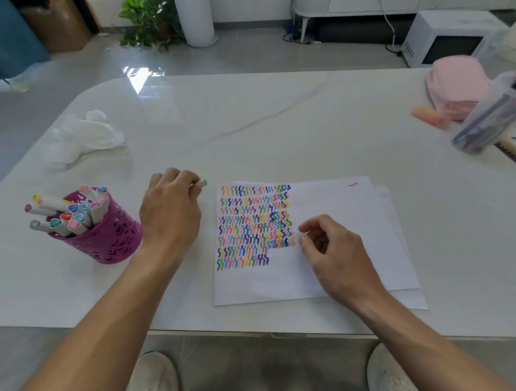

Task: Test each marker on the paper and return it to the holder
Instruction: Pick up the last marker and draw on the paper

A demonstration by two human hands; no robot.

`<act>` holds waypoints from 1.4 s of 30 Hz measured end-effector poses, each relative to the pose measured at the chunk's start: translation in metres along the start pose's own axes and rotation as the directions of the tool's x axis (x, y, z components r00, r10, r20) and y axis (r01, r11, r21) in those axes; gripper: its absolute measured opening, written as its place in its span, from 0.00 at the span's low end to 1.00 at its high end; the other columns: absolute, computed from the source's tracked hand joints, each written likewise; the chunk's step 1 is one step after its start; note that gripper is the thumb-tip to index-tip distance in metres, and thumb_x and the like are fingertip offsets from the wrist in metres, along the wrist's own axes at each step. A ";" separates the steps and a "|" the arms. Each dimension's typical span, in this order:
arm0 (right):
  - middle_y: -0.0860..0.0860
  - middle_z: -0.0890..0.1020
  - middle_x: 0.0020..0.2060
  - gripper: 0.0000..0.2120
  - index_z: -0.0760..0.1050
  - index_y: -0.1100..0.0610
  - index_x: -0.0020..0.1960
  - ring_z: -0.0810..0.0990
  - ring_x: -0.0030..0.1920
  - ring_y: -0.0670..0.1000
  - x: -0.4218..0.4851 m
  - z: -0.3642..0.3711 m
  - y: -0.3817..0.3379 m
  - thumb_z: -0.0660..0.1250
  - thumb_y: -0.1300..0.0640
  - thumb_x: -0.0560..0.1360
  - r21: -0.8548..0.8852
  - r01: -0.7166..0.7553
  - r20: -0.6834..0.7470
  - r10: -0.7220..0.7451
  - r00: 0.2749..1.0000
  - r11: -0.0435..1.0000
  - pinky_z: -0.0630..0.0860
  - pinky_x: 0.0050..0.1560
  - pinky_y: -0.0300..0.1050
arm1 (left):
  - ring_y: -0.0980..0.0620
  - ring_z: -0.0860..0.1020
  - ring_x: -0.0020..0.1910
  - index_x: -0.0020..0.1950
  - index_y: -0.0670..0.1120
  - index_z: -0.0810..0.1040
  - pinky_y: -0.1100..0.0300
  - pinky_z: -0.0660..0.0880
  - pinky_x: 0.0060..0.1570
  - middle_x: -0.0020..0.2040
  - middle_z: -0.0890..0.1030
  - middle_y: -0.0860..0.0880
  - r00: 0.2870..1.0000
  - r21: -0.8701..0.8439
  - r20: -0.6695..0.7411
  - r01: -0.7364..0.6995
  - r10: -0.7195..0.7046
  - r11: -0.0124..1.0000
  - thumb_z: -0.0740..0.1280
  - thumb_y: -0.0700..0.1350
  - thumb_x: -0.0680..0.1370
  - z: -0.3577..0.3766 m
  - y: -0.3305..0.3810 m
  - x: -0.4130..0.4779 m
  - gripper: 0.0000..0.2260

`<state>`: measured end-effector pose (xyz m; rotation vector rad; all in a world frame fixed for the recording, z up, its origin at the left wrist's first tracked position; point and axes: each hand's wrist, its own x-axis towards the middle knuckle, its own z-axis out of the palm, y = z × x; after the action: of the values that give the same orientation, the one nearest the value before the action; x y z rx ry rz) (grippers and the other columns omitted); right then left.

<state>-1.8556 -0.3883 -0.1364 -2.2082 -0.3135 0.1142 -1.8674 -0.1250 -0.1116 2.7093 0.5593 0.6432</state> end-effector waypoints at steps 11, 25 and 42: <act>0.43 0.83 0.39 0.02 0.79 0.51 0.51 0.80 0.41 0.42 -0.004 0.000 -0.018 0.70 0.57 0.80 0.108 0.064 0.011 -0.065 0.998 0.992 0.74 0.40 0.31 | 0.57 0.77 0.44 0.54 0.51 0.81 0.65 0.72 0.42 0.45 0.81 0.58 0.981 -0.495 0.113 -0.082 0.158 0.865 0.68 0.46 0.81 -0.037 0.036 -0.026 0.04; 0.43 0.81 0.37 0.07 0.78 0.48 0.53 0.78 0.36 0.48 -0.006 -0.004 -0.032 0.70 0.46 0.80 -0.019 0.341 0.093 -0.338 0.937 0.940 0.75 0.37 0.45 | 0.43 0.85 0.39 0.50 0.41 0.79 0.47 0.83 0.45 0.40 0.85 0.43 0.853 -0.739 0.494 0.310 0.168 0.597 0.70 0.39 0.79 -0.037 0.048 -0.054 0.02; 0.42 0.67 0.30 0.12 0.80 0.45 0.50 0.74 0.30 0.50 -0.015 -0.005 -0.024 0.59 0.42 0.81 -0.401 0.490 0.152 -0.471 0.869 0.774 0.71 0.27 0.47 | 0.57 0.76 0.31 0.38 0.52 0.80 0.66 0.71 0.36 0.34 0.80 0.52 0.692 -0.486 0.678 0.167 0.249 0.858 0.65 0.49 0.82 -0.029 0.051 -0.057 0.13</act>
<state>-1.8733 -0.3819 -0.1150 -2.4781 -1.0048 -0.2127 -1.9129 -0.1890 -0.0889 2.1792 0.0770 -0.2897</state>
